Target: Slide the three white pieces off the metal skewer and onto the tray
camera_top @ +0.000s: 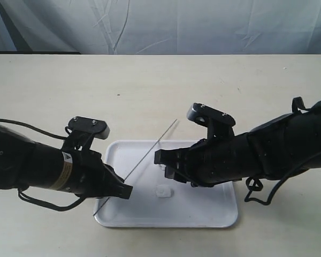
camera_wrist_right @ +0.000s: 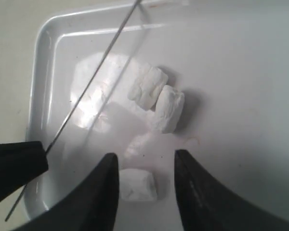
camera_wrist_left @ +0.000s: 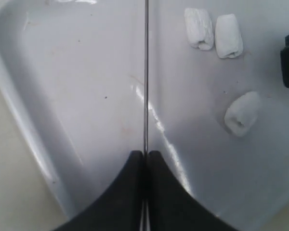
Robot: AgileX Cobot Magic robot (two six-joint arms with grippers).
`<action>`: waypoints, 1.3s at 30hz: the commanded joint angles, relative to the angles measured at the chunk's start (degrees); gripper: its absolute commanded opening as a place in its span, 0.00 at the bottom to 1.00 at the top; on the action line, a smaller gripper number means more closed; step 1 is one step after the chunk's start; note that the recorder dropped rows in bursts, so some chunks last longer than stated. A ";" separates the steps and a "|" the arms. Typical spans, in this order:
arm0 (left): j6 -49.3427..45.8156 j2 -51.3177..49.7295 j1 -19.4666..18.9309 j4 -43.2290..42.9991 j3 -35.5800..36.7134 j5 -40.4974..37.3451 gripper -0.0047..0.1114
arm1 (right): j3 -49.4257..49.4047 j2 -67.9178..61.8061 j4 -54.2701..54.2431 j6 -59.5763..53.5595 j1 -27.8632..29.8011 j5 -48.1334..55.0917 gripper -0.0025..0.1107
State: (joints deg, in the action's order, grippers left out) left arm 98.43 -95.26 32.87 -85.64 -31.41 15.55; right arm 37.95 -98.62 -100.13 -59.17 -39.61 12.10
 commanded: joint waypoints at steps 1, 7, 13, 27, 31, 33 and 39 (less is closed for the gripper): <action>-0.37 -1.62 0.33 0.59 -0.72 0.66 0.04 | -0.10 0.05 0.18 -0.18 0.21 -0.45 0.36; -4.20 -1.62 0.33 2.02 -0.72 0.58 0.07 | -0.10 2.74 0.18 -0.71 0.21 -2.48 0.36; -6.06 -1.62 0.33 4.22 -0.72 0.70 0.33 | -0.10 5.51 1.10 -0.71 0.21 -3.74 0.36; -2.86 9.46 0.33 -2.87 0.03 -6.65 0.47 | -0.10 19.87 22.12 -0.71 0.21 -11.33 0.36; -3.11 26.31 0.33 -4.88 7.11 -21.24 0.47 | -0.71 32.65 27.82 -0.71 0.21 -10.63 0.36; -3.11 41.37 0.33 -1.06 12.81 -26.41 0.47 | -3.74 43.68 32.52 -0.82 0.21 -12.98 0.36; -12.54 82.24 0.33 -0.64 17.16 -23.54 0.47 | -18.90 75.11 27.70 -0.82 0.21 -19.31 0.36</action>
State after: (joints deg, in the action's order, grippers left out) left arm 90.41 -22.44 32.87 -86.80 -15.39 -10.33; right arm 23.70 -30.84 -68.28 -59.58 -39.61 -5.82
